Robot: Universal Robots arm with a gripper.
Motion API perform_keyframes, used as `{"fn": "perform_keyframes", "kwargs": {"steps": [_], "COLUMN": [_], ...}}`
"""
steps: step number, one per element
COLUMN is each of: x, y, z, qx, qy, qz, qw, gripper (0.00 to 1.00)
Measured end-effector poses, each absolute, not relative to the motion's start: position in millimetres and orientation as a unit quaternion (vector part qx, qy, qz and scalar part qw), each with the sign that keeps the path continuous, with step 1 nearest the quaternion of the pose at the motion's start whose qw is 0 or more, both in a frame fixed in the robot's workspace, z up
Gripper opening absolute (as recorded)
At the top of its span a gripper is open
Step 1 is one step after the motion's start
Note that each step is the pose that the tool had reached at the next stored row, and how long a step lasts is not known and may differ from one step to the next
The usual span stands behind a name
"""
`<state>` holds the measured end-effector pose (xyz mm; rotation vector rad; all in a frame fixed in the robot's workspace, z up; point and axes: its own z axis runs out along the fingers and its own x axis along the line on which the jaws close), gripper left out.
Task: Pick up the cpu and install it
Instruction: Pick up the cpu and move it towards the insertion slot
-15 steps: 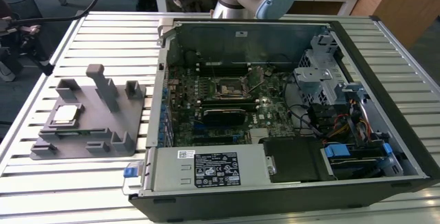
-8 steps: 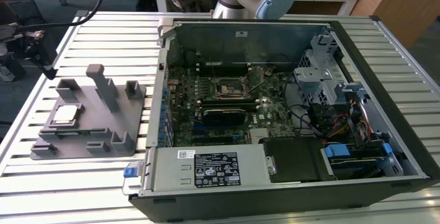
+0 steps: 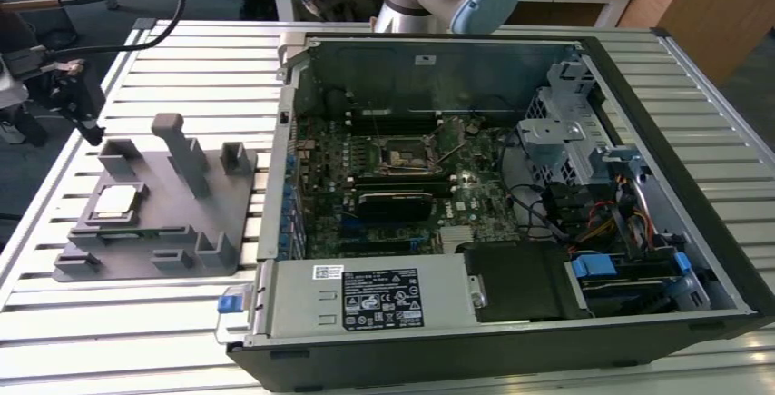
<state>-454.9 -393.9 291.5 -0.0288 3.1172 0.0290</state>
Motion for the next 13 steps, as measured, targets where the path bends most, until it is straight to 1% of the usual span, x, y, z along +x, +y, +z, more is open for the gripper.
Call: {"fn": "perform_keyframes", "kwargs": {"steps": [5, 13], "x": [-454.9, -454.8], "y": [-394.4, -394.4], "z": [285.3, 284.7], "qx": [-0.012, -0.012], "qy": [1.0, 1.0], "qz": [0.009, 0.009], "qw": [0.011, 0.011], "gripper": [0.64, 0.64]}}
